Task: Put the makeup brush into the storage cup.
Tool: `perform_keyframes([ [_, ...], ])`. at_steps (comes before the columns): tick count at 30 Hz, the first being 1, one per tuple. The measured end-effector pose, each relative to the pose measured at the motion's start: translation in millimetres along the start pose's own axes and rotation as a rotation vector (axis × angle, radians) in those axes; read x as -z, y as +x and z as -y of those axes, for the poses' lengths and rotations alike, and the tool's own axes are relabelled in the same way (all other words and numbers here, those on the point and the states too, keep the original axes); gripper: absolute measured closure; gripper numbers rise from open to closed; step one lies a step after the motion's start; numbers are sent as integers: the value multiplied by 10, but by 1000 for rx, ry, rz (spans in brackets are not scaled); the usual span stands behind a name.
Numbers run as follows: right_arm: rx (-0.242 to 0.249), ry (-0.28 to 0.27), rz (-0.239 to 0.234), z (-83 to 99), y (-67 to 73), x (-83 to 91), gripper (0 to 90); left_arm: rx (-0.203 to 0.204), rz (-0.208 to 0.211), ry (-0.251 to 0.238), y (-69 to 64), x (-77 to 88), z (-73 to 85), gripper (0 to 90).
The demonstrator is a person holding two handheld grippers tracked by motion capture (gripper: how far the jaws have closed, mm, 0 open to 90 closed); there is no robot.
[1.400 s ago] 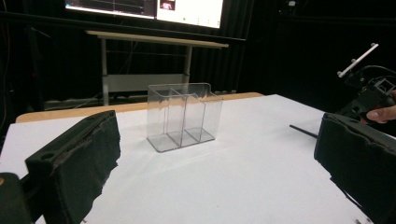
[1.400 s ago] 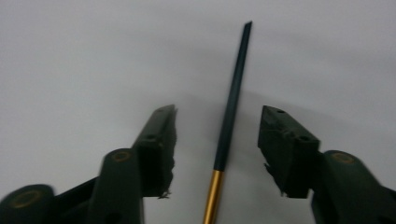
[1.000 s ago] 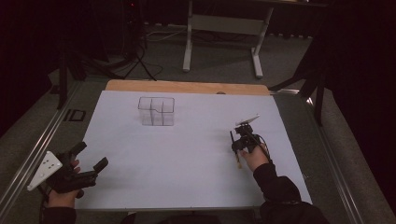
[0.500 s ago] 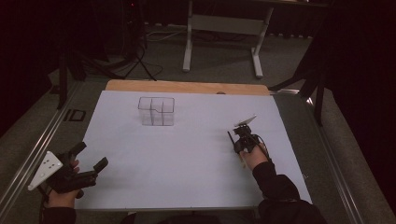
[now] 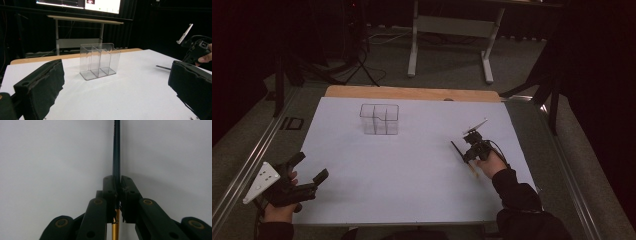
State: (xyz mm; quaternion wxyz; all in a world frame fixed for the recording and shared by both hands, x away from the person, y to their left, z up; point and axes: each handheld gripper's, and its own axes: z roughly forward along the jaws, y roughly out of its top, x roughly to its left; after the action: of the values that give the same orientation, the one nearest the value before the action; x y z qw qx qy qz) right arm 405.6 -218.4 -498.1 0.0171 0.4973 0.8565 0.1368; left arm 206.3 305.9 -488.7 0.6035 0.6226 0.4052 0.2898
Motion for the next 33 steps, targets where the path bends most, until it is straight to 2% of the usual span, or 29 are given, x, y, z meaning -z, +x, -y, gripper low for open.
perform_keyframes([
  [1, 20, 3, -9, 4, 2, 11, 833, -3, 3, 0, -3, -3, -1, 7],
  [2, 20, 3, -9, 4, 2, 11, 833, -3, 3, 0, -3, -3, -1, 8],
  [3, 73, 13, -29, 14, 12, 30, 833, -3, 5, 2, -8, -6, -1, 7],
  [6, 129, 20, -54, 19, 38, 31, 833, -6, 9, 5, -18, -16, -1, 7],
  [9, 140, 19, -64, 20, 46, 32, 833, -7, 11, 6, -27, -20, -4, 7],
  [12, 188, 23, -111, 18, 87, 14, 833, -11, 16, 7, -43, -27, -9, 7],
  [15, 193, 27, -122, 17, 96, 10, 833, -22, 19, 13, -61, -40, -13, 8],
  [17, 237, 34, -133, -7, 139, 18, 833, -28, 26, 21, -80, -59, -18, 8],
  [20, 268, 35, -145, -33, 182, 37, 833, -34, 29, 28, -96, -83, -24, 8],
  [21, 283, 39, -150, -43, 202, 42, 833, -42, 45, 44, -109, -123, -29, 8],
  [25, 315, 49, -173, -78, 254, 52, 832, -68, 55, 79, -128, -198, -33, 8],
  [29, 364, 59, -210, -123, 342, 76, 832, -86, 104, 114, -195, -310, -57, 8],
  [30, 373, 64, -219, -131, 357, 80, 832, -86, 104, 114, -195, -310, -57, 8],
  [31, 389, 66, -228, -140, 370, 85, 832, -100, 128, 130, -235, -363, -79, 8],
  [33, 401, 68, -238, -147, 385, 92, 832, -113, 135, 137, -252, -393, -90, 8],
])
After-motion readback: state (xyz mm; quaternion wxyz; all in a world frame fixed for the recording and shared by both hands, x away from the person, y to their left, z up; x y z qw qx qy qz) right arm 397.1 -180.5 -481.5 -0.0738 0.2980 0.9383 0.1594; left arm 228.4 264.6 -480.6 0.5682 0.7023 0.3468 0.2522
